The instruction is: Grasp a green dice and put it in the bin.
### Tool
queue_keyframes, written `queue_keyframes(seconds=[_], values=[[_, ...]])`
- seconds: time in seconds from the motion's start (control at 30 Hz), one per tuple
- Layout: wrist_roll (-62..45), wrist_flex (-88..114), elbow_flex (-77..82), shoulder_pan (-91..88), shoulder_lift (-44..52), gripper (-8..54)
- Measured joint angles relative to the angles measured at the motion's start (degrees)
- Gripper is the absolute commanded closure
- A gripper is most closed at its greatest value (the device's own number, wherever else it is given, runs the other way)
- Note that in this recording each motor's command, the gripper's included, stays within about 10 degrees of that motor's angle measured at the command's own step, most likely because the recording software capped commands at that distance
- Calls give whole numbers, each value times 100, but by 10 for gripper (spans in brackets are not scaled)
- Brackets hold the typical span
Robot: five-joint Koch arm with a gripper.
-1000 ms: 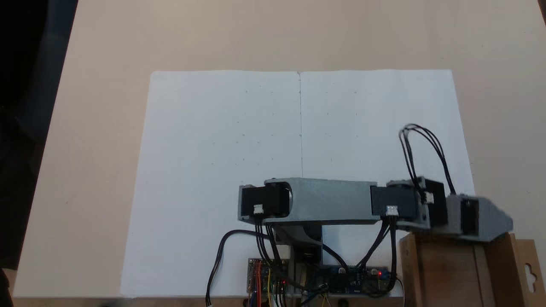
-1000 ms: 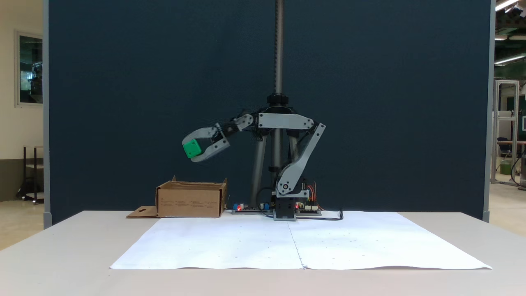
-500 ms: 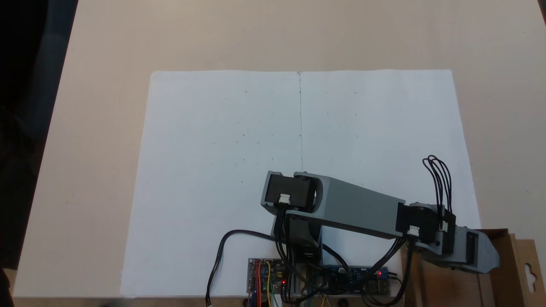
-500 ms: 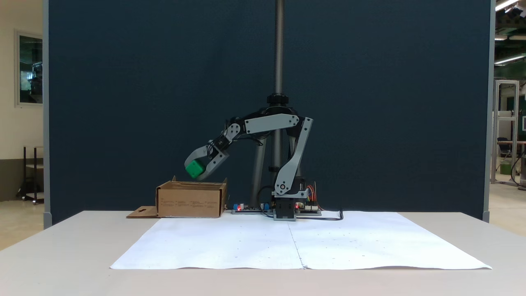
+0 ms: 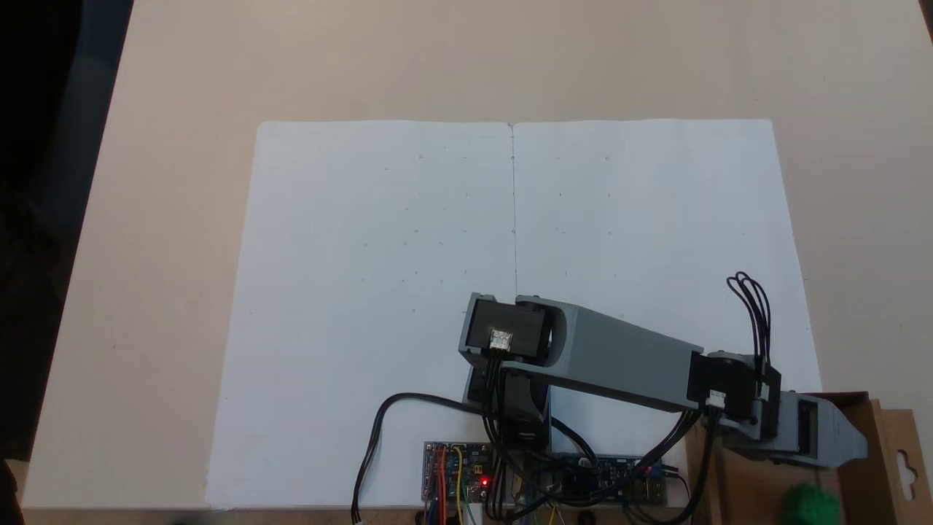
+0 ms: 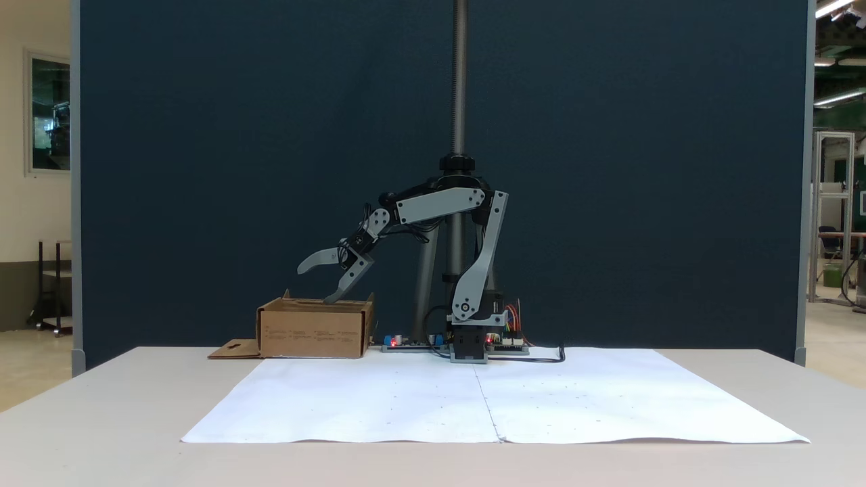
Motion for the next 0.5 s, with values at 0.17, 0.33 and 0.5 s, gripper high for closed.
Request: queue_keyframes(seconds=[0.17, 0.33, 0.5], values=[[9, 0, 0, -211, 554, 64], [211, 9, -527, -1274, 1107, 63], [439, 9, -879, -3243, 1283, 51]])
